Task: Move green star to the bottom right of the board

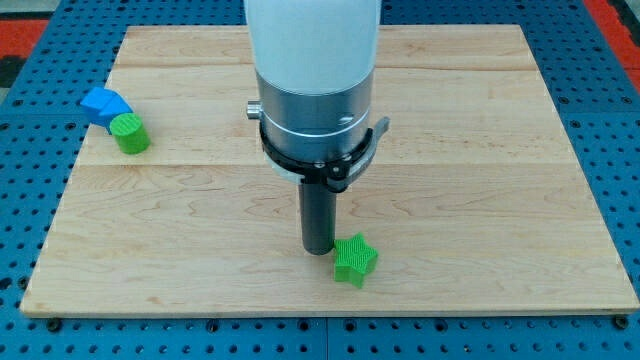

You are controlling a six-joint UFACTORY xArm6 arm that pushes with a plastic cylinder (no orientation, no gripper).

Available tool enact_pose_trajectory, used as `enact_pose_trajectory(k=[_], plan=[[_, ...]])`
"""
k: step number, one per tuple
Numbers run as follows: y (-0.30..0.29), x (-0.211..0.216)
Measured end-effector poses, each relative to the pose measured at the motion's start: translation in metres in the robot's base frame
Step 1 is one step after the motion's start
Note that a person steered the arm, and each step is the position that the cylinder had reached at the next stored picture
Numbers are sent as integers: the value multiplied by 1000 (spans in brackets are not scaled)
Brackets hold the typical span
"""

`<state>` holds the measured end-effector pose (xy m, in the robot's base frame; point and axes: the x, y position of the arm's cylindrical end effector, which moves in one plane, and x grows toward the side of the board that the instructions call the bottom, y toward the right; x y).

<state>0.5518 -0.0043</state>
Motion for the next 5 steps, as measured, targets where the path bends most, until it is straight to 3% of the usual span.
enact_pose_trajectory(k=[1, 2, 3, 4, 5], plan=[[-21, 26], [17, 24], [129, -16], [160, -16], [133, -32]])
